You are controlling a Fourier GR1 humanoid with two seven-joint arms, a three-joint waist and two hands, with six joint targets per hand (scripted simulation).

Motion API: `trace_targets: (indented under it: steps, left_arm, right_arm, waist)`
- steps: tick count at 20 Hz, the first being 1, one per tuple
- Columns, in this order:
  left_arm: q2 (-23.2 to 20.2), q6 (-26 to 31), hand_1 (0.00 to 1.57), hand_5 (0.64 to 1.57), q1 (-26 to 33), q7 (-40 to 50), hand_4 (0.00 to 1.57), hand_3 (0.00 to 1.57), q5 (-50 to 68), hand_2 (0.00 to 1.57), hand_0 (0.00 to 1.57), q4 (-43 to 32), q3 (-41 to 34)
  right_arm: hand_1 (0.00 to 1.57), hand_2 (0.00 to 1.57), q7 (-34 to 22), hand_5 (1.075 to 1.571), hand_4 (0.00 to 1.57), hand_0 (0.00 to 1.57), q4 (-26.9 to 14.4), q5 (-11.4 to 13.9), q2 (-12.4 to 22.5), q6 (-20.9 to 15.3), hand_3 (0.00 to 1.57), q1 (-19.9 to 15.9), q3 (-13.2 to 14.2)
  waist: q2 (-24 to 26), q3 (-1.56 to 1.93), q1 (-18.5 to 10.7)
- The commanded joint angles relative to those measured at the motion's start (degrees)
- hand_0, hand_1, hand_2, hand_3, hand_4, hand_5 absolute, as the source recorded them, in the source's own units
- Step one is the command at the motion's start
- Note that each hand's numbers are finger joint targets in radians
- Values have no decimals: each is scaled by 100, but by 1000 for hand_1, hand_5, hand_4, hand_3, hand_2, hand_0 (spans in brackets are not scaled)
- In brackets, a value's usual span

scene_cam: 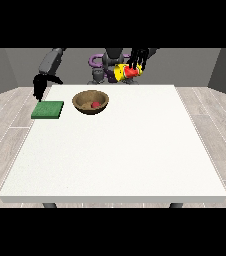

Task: Pick the cup and pour the ball into the bowl, then pick the bowl and place it on the pad

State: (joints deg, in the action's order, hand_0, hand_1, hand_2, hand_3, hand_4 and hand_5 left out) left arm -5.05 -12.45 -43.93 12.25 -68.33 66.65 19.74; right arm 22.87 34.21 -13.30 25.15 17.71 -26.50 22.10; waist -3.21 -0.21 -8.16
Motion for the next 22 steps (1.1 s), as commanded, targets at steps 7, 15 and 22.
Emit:
trace_targets:
  steps: [7, 15, 22]
  left_arm:
    - [341, -129, 959, 1540, 580, -1644, 862, 634, 3215, 932, 959, 341, -1762]
    - [408, 51, 0, 1518, 887, -2739, 0, 0, 4901, 0, 0, -350, -2637]
    - [182, 409, 0, 1531, 969, -2699, 0, 0, 5187, 0, 0, -808, -2789]
  right_arm:
    - [0, 0, 60, 1569, 358, 0, 296, -205, -342, -150, 0, -303, 55]
    - [0, 0, -226, 1553, 294, 0, 819, 61, -979, -275, 0, -268, -555]
    - [0, 0, -385, 1544, 0, 0, 852, 332, -1341, -515, 0, 109, -965]
  waist:
    - [-1102, 1, -56]
    - [-1187, 12, 689]
    - [-505, 21, 935]
